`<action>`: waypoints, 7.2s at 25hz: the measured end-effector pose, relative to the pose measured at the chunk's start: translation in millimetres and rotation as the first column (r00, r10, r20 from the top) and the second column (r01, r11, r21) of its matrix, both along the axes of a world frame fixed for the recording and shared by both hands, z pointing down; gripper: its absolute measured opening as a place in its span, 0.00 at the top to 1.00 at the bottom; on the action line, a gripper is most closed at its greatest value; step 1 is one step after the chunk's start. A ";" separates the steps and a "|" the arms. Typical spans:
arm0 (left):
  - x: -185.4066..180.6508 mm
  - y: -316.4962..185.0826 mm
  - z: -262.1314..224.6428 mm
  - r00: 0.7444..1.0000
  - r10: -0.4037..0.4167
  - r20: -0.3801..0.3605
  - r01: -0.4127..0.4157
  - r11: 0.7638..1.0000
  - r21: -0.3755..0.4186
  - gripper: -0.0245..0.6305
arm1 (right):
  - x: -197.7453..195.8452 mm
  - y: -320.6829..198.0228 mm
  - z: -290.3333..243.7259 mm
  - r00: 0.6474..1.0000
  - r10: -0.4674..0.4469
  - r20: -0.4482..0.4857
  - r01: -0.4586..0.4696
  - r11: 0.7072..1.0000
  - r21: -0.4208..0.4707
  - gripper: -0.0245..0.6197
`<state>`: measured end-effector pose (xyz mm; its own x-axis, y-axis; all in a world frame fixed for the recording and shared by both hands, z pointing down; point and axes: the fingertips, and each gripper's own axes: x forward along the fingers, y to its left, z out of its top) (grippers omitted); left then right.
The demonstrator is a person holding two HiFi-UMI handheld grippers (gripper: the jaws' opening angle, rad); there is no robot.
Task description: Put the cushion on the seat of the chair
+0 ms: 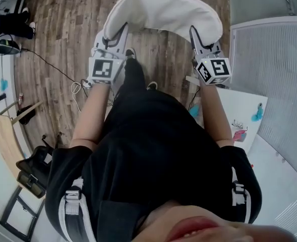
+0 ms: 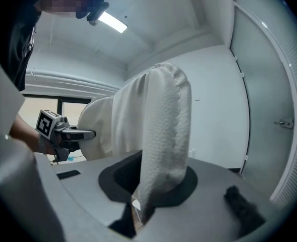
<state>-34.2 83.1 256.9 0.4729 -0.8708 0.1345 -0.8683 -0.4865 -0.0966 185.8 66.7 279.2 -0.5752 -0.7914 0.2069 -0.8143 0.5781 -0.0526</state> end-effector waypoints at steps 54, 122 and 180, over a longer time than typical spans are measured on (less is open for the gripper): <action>-69.5 -388.9 528.5 0.999 -0.004 0.051 0.041 0.658 -0.752 0.86 | -58.6 -362.5 517.7 0.998 -0.041 -0.052 -0.008 0.707 -0.708 0.88; -122.7 -442.5 624.2 0.973 -0.039 0.228 0.219 0.464 -0.858 0.48 | -13.2 -411.8 619.3 0.933 0.092 -0.347 -0.345 0.492 -0.799 0.47; 1.3 -296.7 -72.9 0.967 0.247 -0.068 -0.248 0.969 -0.003 0.94 | -156.9 -280.4 -93.8 0.987 -0.160 0.006 0.158 0.977 0.143 0.94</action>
<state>-32.9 -213.6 183.9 0.6819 -0.7238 0.1050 -0.7248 -0.6880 -0.0359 28.9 -213.7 185.4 -0.6987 -0.7099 0.0882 -0.7108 0.7029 0.0261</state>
